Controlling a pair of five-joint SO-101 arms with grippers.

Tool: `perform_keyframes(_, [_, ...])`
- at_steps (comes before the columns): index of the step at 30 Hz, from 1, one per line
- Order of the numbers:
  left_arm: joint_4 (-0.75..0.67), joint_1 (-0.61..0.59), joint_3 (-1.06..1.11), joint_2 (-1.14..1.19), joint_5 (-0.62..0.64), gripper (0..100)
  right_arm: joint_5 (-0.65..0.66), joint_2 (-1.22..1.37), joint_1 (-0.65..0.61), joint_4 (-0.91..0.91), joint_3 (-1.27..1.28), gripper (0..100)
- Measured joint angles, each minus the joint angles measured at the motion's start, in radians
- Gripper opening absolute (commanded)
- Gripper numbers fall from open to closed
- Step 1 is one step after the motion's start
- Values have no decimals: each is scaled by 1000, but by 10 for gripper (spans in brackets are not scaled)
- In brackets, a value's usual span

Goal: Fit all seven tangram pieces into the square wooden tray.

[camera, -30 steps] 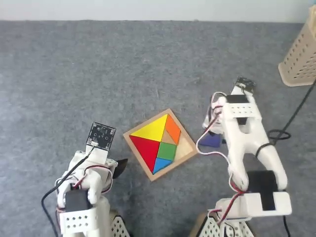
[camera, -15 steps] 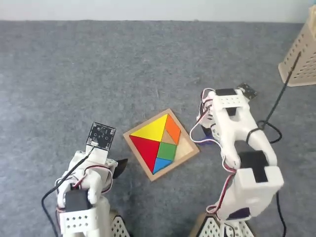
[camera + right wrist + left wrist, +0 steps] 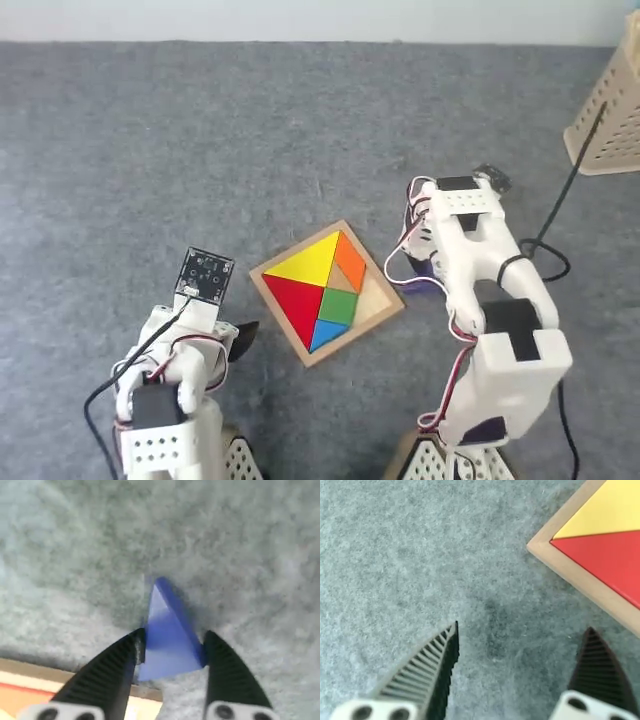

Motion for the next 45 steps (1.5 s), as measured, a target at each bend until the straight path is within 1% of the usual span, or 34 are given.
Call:
perform_keyframes(5, [0, 0, 0, 0, 0, 353, 126, 0, 0, 9, -31, 27])
perform_keyframes(11, [0, 0, 0, 0, 0, 353, 267, 0, 44, 20, -31, 16])
perform_keyframes(18, [0, 0, 0, 0, 0, 353, 345, -6, 40, 29, -31, 6])
perform_keyframes(21, [0, 0, 0, 0, 0, 353, 351, -83, 40, 38, -2, 6])
perform_keyframes(23, [0, 0, 0, 0, 0, 353, 371, -163, 14, 25, 52, 6])
perform_keyframes(25, [0, 0, 0, 0, 0, 353, 387, -256, -25, -31, 135, 6])
perform_keyframes(30, [0, 0, 0, 0, 0, 353, 462, -443, -172, -161, 315, 10])
perform_keyframes(33, [0, 0, 0, 0, 0, 353, 497, -465, -278, -207, 324, 10])
perform_keyframes(37, [0, 0, 0, 0, 0, 353, 482, -448, -396, -299, 324, 9])
perform_keyframes(41, [0, 0, 0, 0, 0, 353, 446, -384, -411, -333, 324, 7])
perform_keyframes(45, [0, 0, 0, 0, 0, 353, 436, -374, -408, -331, 324, 9])
